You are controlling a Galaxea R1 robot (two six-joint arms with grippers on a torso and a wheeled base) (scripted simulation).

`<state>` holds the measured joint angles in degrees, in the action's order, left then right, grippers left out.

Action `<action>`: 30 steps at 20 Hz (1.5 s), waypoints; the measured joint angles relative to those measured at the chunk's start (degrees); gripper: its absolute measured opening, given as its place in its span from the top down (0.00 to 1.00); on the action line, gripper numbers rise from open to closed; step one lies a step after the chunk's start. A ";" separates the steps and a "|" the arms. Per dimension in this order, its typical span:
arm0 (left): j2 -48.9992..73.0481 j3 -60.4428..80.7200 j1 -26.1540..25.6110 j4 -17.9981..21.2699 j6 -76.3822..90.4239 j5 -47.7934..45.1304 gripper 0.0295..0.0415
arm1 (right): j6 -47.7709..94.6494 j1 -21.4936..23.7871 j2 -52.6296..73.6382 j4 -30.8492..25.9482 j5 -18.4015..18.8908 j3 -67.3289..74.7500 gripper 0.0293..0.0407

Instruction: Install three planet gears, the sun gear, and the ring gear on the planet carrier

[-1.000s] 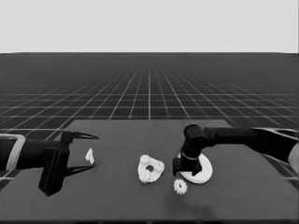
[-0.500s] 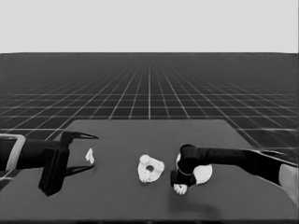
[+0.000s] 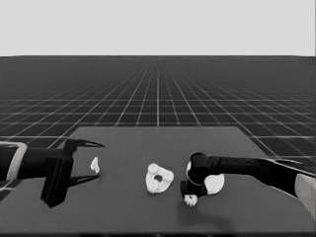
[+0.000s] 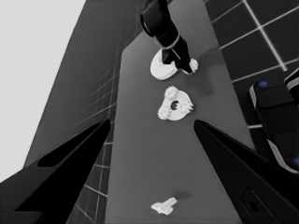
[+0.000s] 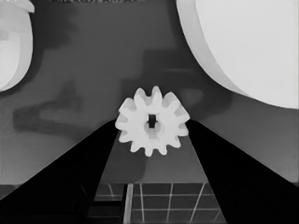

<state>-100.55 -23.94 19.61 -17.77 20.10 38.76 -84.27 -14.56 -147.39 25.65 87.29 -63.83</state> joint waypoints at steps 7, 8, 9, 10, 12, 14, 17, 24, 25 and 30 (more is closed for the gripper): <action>0.00 0.00 0.00 0.00 0.00 0.00 0.25 | -5.08 13.63 1.63 -13.49 2.59 7.35 0.85; 0.00 0.00 0.00 0.00 0.00 0.00 0.25 | -5.09 13.78 1.63 -13.66 2.59 7.37 0.85; 0.00 0.00 0.00 0.00 0.00 0.00 0.25 | -5.10 13.86 1.63 -13.75 2.58 7.37 0.85; 0.00 0.00 0.00 0.00 0.00 0.00 0.25 | -5.10 13.91 1.64 -13.81 2.58 7.38 0.85; 0.00 0.00 0.00 0.00 0.00 0.00 0.25 | -2.38 15.78 -16.57 -15.73 2.14 -14.19 0.85; 0.00 0.00 0.00 0.00 0.00 0.00 0.25 | 1.95 16.15 -23.94 -16.20 1.45 -25.34 0.85; 0.00 0.00 0.00 0.00 0.00 0.00 0.25 | 4.47 16.21 -27.10 -16.39 1.09 -31.02 0.85; 0.00 0.00 0.00 0.00 0.00 0.00 0.25 | 7.35 9.90 -28.74 -10.46 -0.78 -35.97 0.85; 0.00 0.00 0.00 0.00 0.00 0.00 0.25 | 7.52 9.57 -28.82 -10.14 -0.92 -36.26 0.85; 0.00 0.00 0.00 0.00 0.00 0.00 0.25 | 7.73 9.18 -28.92 -9.72 -1.10 -36.63 0.85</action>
<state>-100.55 -23.94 19.61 -17.77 20.10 38.76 -76.54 -5.38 -176.31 15.93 86.19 -100.46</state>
